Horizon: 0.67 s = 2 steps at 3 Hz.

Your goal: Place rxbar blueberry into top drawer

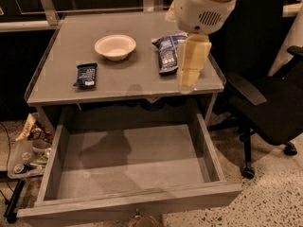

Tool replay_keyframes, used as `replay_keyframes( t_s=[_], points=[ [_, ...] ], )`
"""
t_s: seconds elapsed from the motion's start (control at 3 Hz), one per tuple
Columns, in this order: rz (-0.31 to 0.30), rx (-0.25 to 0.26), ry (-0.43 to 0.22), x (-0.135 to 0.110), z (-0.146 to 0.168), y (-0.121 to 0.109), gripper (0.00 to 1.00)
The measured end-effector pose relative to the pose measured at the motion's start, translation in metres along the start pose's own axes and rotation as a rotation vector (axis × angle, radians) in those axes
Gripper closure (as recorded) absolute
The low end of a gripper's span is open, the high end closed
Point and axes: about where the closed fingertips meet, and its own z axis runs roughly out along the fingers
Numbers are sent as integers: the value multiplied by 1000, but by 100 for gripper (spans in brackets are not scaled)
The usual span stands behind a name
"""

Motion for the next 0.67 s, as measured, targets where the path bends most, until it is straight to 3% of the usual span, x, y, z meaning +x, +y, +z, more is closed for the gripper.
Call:
replay_keyframes(
  t_s=[0.33, 0.67],
  points=[
    [-12, 0, -4, -5, -2, -1, 0],
    [-9, 18, -54, -15, 13, -15, 0]
  ],
)
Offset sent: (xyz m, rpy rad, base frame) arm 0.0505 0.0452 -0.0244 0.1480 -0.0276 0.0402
